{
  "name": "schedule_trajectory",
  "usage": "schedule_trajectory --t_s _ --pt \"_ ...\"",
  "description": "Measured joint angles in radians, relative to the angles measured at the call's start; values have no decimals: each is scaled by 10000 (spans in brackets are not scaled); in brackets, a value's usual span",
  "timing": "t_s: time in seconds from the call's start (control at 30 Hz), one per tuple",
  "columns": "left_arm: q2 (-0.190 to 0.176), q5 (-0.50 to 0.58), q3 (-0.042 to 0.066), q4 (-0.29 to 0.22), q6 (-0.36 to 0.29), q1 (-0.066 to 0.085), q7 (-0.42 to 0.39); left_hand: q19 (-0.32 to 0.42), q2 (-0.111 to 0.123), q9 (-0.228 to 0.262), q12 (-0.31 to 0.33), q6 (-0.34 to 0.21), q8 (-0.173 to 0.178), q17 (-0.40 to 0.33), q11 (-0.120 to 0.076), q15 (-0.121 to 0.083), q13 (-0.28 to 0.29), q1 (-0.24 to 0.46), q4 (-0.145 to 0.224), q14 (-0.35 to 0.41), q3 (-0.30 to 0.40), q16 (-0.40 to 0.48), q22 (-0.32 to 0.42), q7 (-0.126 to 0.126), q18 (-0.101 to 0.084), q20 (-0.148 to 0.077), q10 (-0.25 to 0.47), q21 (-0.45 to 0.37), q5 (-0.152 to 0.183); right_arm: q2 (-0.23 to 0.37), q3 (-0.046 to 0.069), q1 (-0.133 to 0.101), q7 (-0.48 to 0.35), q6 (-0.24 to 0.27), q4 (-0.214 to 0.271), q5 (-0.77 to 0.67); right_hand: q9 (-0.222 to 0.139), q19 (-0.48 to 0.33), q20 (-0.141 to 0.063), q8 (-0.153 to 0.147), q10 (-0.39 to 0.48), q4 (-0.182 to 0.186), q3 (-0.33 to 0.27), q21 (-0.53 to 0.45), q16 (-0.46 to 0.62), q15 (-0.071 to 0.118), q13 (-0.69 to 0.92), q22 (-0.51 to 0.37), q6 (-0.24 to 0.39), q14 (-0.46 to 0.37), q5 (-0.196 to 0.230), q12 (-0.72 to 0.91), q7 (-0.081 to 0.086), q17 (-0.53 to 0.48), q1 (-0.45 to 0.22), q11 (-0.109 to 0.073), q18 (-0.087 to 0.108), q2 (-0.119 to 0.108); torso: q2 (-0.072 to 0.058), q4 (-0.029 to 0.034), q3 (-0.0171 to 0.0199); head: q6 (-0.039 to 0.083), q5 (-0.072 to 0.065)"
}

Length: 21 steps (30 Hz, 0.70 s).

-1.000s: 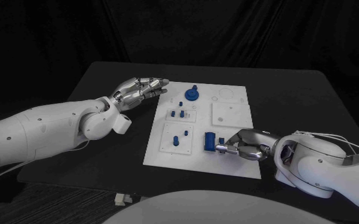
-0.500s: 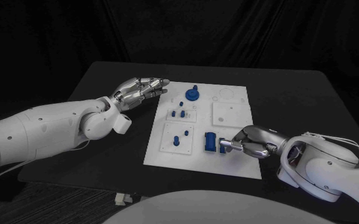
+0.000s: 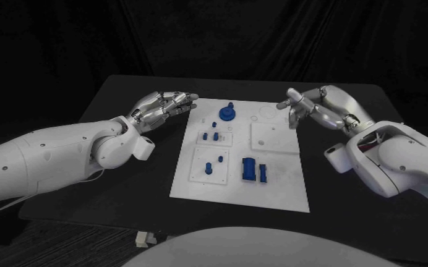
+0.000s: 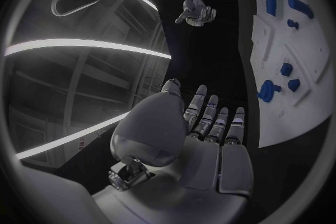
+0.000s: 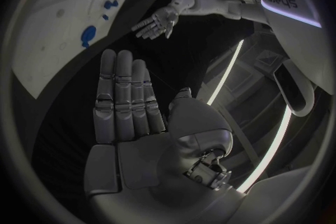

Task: Assemble the parts on the task board

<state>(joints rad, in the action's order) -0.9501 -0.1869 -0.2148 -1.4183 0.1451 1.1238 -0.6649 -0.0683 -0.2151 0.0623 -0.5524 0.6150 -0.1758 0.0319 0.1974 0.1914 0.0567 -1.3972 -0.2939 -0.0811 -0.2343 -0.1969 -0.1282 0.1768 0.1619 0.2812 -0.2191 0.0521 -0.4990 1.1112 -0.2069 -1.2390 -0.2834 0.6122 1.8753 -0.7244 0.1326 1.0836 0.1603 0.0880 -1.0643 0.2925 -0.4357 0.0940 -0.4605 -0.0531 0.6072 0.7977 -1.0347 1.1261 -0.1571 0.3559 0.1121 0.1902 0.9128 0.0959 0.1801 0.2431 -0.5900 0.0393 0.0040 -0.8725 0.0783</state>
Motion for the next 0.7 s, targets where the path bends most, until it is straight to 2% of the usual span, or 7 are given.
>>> schedule_trajectory --t_s 0.1,0.17,0.27,0.43,0.5,0.57,0.7 --pt "77 0 0 -11 -349 0 -34 179 96 -82 486 -833 417 -38 -301 -359 -16 616 5 251 -375 369 169 -137 1 -178 195 -85 829 -130 -3 24 -734 48 -334 1158 -536 -4955 822 260 3192 -46 -15 -421 2876 -1331 -1877 -2884 1880 -3856 150 -2292 -327 -1019 438 1065 -803 -124 7 8 -8 0 -12" --pt "103 0 0 -29 -586 0 -48 283 193 -158 958 -1585 835 -89 -506 -552 -53 1029 3 444 -612 707 346 -626 1 -282 401 -180 1530 -163 -3 168 -1051 -21 -488 1693 -811 -9319 1173 -302 6652 -45 -15 -732 3964 -1195 -3284 -6227 4563 -8218 436 -2889 -873 -1483 469 523 -1119 -155 8 16 -9 0 -12" --pt "106 0 1 -62 -964 -1 -66 391 272 -192 1467 -1953 1114 -147 -840 -831 -92 1376 4 617 -769 1054 470 -855 2 -389 735 -200 1952 -208 -35 419 -1449 -202 -727 2358 -929 -10595 1051 -473 8782 -40 47 -846 4301 -1113 -4341 -7465 6645 -10391 496 -2967 -1567 -1680 469 -119 -1098 -155 9 32 -9 0 20" --pt "56 0 1 -86 -1389 -1 -83 456 373 -227 2088 -2350 1334 -208 -1268 -1111 -142 1548 16 753 -813 1448 597 -1105 2 -604 1239 -257 2280 -305 -30 566 -1875 -476 -904 2952 -931 -10700 981 -473 9452 -40 98 -846 4335 -1042 -4716 -7667 6885 -10741 450 -2774 -1687 -1713 469 -265 -701 -155 11 11 -3 0 88" --pt "51 0 -1 -84 -1417 -1 -69 493 465 -293 2273 -2512 1417 -234 -1426 -1275 -215 2168 158 772 -671 1565 721 -1160 1 -752 1402 -309 2348 -306 -34 572 -1895 -497 -913 2990 -1251 -10822 132 -817 10142 -993 1518 -905 4565 -531 -5172 -7927 8043 -11204 1084 -3435 -1203 -1869 -2470 -861 -1006 -729 12 8 -3 0 87" --pt "54 0 6 -78 -1419 -1 -42 553 593 -377 2529 -2801 1516 -252 -1572 -1459 -308 3089 388 776 -440 1679 870 -1308 1 -909 1618 -374 2555 -344 -8 575 -1888 -493 -940 2997 -1285 -10835 -431 -845 10544 -1626 2442 -905 4569 244 -5894 -7960 8792 -11247 1493 -3521 -1133 -1886 -4652 -956 -1665 -1284 15 7 -3 17 85" --pt "124 17 130 -121 -1537 -42 10 610 817 -495 2975 -3298 1617 -276 -1771 -1628 -435 4699 783 793 -46 1779 1065 -1523 -239 -1202 1886 -425 2912 -643 232 683 -1890 -444 -1123 3113 -1302 -10836 -1490 -845 10613 -2751 3459 -905 4569 480 -6059 -7966 10048 -11258 1536 -3524 -1118 -1893 -6979 -961 -1732 -2332 28 -3 -3 173 32"
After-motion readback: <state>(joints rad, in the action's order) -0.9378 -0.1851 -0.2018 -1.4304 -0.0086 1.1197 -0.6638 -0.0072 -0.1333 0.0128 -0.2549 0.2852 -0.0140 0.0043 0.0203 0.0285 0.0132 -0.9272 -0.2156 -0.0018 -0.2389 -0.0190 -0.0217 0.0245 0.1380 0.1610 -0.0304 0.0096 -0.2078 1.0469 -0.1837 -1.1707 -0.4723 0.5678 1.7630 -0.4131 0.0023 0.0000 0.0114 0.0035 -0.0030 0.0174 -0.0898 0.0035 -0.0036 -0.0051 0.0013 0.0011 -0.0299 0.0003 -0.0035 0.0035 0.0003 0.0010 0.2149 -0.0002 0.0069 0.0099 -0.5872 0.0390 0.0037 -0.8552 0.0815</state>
